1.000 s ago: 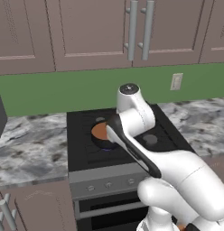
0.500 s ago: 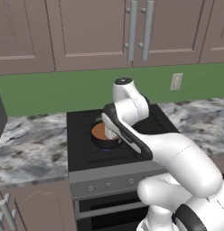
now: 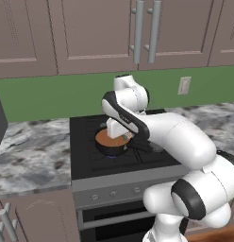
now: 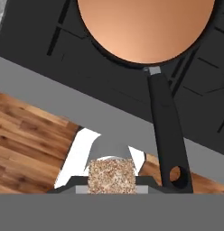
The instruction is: Pick up the sugar cube(s) and place them in the saucepan with hot chocolate.
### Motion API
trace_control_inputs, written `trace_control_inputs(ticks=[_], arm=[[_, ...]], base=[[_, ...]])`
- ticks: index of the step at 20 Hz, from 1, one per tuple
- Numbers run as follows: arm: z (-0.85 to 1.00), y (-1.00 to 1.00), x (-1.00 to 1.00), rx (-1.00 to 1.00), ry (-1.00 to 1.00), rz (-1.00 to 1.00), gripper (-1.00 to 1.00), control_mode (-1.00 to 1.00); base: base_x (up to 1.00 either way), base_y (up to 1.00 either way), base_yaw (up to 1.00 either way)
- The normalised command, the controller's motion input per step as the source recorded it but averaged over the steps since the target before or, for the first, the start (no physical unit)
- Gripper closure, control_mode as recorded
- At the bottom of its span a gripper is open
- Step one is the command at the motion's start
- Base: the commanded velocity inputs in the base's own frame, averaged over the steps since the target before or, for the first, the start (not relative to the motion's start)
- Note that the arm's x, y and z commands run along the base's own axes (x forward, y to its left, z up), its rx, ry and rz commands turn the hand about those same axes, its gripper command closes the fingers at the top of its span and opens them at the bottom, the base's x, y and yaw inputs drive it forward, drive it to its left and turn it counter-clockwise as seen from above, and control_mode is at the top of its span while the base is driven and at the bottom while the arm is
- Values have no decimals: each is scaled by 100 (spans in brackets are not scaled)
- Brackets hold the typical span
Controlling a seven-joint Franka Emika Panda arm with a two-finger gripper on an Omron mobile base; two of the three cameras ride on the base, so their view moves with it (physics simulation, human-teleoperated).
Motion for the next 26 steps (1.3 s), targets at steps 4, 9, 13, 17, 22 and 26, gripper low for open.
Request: trace_control_inputs(ticks=[4,9,13,17,22,26], arm=[[-1,0,0,0,0,0,100,-100],[-3,1,16,1,-4,-3,100,-100],[-8,32,22,0,-13,-10,100,-100],[-1,0,9,17,-21,-15,100,-100],[-1,0,15,16,-16,-16,100,-100],[-4,0,36,0,-5,-10,100,-100]], base=[[0,0,0],[0,0,0],[0,0,0],[0,0,0],[0,0,0],[0,0,0]])
